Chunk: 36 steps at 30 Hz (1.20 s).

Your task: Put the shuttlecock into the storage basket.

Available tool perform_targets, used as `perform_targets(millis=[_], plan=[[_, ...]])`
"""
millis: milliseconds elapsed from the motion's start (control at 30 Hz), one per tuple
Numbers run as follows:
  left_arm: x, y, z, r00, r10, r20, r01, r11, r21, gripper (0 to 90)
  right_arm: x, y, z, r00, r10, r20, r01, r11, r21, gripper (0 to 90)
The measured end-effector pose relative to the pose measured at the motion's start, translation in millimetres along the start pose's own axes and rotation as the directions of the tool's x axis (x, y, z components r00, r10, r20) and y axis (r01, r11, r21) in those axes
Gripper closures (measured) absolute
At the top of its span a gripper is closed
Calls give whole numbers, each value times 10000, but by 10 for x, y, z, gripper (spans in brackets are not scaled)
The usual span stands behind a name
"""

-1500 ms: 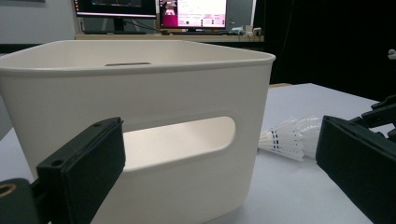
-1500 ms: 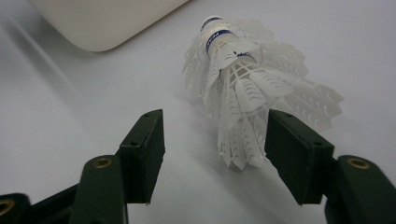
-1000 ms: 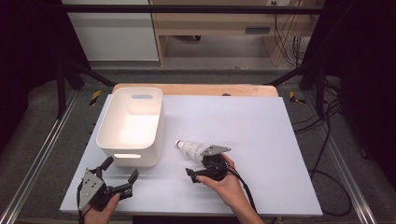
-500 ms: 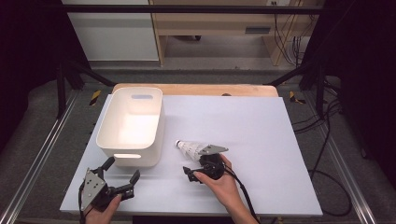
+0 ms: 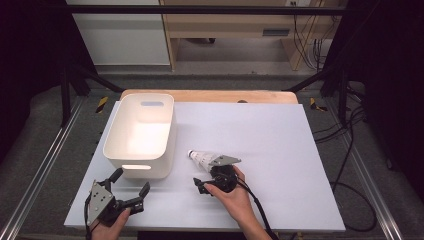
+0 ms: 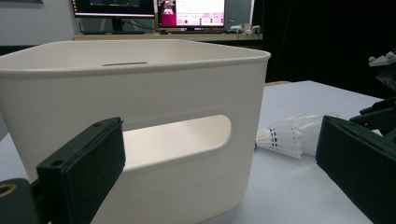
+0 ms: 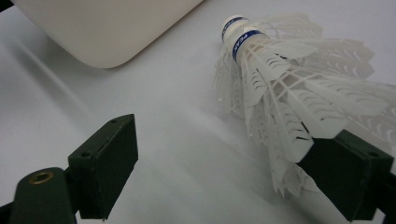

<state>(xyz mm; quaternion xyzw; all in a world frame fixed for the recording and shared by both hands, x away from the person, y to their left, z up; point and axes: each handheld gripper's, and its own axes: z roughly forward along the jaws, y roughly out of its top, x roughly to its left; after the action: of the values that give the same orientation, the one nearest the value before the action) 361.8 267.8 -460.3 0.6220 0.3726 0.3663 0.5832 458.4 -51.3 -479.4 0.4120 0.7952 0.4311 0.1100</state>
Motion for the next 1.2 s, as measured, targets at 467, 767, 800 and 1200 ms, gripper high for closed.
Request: perform_targets(millis=[467,767,800,1200], plan=[[19,-4,1,9999,-120,-13,120,9999,-30,16,-4,32,70,9990,42,437,-35,9999,-163,247],[11,-4,5,10000,-76,25,76,10000,-17,16,-7,70,109,9982,-49,601,64,9997,-242,302],[12,-4,4,10000,-90,17,90,10000,-18,16,-8,75,117,9981,-34,619,50,9997,-252,310],[17,-4,4,9999,-131,22,131,9999,-32,16,-25,158,201,9962,-238,840,266,9991,-318,345]])
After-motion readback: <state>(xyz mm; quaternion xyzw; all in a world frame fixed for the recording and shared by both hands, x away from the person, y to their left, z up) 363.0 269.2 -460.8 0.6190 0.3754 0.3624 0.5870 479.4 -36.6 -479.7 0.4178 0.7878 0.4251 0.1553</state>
